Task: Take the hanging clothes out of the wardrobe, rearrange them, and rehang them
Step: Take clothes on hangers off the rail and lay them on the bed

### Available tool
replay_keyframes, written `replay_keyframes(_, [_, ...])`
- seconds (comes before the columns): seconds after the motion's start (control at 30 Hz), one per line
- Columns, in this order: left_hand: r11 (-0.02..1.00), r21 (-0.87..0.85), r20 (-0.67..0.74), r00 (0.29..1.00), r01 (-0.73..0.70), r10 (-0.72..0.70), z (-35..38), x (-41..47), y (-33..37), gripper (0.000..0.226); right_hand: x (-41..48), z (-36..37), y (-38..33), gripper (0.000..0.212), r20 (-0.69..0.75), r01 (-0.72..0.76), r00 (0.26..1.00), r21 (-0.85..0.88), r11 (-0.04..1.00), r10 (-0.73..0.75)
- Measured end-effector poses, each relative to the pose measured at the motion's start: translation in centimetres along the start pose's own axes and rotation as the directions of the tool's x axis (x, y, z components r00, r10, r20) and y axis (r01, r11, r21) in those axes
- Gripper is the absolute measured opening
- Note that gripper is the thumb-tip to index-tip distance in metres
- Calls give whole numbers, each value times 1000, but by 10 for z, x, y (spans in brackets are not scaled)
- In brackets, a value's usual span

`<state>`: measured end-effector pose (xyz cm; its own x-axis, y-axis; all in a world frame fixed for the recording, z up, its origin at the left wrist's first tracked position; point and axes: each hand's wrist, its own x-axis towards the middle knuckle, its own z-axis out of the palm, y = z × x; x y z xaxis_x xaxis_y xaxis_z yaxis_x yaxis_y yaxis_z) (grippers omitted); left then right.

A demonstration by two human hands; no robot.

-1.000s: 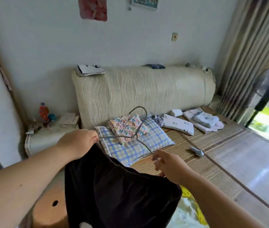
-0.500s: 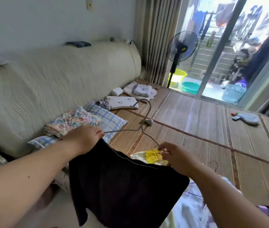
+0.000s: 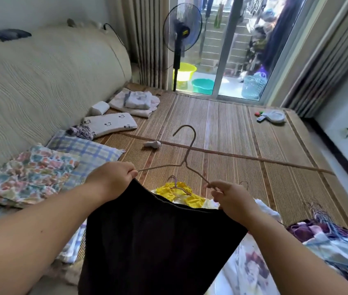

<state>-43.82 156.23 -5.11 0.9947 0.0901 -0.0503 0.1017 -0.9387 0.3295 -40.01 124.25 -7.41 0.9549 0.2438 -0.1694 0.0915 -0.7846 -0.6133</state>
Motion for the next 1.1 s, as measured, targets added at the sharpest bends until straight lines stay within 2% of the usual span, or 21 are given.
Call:
replay_keyframes(0.23, [998,3,102,993,57,-57,48,90,17,21,98,-5,51,26,48,-61,997,64,996,58])
replay_keyframes(0.33, [996,-23,137,987,82,-78,73,116,17,20,130,3,70,28,97,-90,992,37,995,86])
replay_keyframes(0.5, [994,-8,282,954,112,-105,125,151,-1,20,171,34,100,32,146,-136,979,-42,990,140])
replay_keyframes(0.73, [981,30,393,900,191,-187,220,210,-40,22,231,107,147,40,208,-231,944,-142,963,257])
replay_keyframes(0.9, [965,155,366,896,210,-253,310,250,-77,28,278,187,190,37,226,-212,929,-325,921,294])
replay_keyframes(1.03, [951,177,339,891,254,-302,375,275,-113,32,314,253,227,32,182,-241,927,-381,892,328])
replay_keyframes(1.1, [949,154,341,887,274,-312,403,286,-130,37,326,279,240,29,115,-279,932,-378,883,344])
